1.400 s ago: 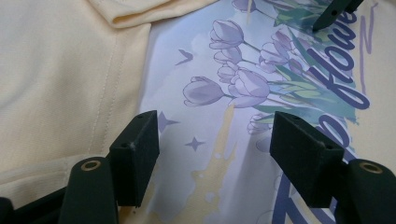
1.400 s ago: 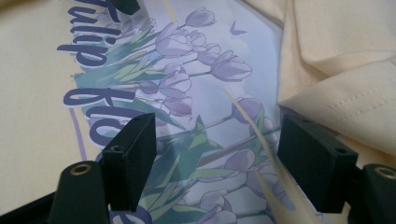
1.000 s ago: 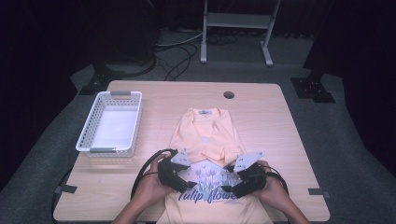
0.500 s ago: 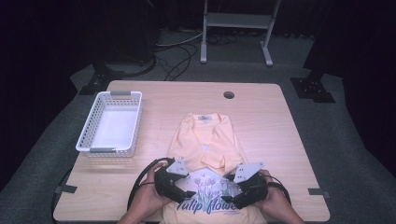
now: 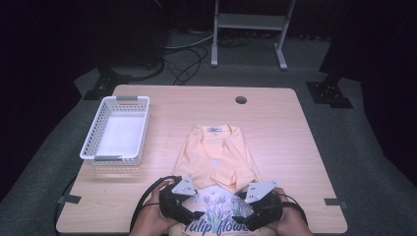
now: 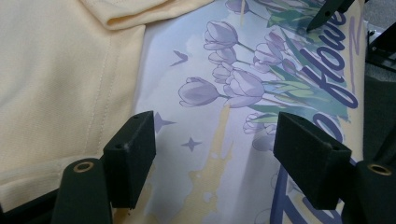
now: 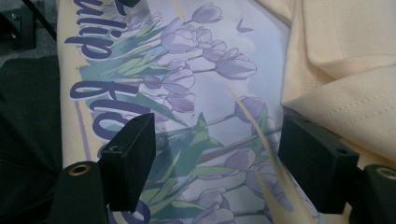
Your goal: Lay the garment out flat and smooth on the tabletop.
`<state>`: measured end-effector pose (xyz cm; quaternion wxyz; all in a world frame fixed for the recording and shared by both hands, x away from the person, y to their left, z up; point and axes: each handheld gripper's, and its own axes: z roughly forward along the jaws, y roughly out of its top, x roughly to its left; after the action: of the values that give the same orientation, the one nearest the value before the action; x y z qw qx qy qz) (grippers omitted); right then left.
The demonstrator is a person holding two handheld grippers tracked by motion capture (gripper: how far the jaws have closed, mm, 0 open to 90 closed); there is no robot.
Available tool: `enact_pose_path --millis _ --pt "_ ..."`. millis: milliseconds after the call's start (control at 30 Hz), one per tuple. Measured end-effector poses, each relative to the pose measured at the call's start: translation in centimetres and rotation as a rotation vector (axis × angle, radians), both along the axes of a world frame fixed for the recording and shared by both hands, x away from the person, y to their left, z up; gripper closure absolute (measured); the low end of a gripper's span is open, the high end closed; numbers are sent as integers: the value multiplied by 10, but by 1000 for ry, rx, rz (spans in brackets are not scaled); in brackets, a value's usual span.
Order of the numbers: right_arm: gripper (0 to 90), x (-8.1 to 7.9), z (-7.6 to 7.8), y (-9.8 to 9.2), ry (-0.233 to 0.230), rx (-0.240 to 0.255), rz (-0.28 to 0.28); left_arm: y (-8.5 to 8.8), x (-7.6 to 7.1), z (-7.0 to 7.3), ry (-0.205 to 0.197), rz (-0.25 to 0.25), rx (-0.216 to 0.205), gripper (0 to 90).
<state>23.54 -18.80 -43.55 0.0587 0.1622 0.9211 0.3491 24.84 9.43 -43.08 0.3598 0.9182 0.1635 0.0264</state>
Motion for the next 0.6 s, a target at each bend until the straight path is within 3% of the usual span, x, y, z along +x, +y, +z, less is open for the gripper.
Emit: enact_pose_path --millis 100,200,367,467,533,600 --pt "277 0 3 3 -6 -18 11 1 1 0 6 0 -16 294" --pt "278 3 8 8 -15 -1 25 2 3 0 20 2 -60 284" --pt "312 16 20 21 -75 2 41 -1 6 5 -26 -10 -46 269" --pt "327 28 22 30 -85 -11 54 -3 12 7 -49 -10 -43 250" --pt "341 36 23 37 -85 -14 63 -4 15 8 -40 -16 -49 252" --pt "378 45 22 43 -113 -32 77 -6 17 9 -60 -23 -36 252"
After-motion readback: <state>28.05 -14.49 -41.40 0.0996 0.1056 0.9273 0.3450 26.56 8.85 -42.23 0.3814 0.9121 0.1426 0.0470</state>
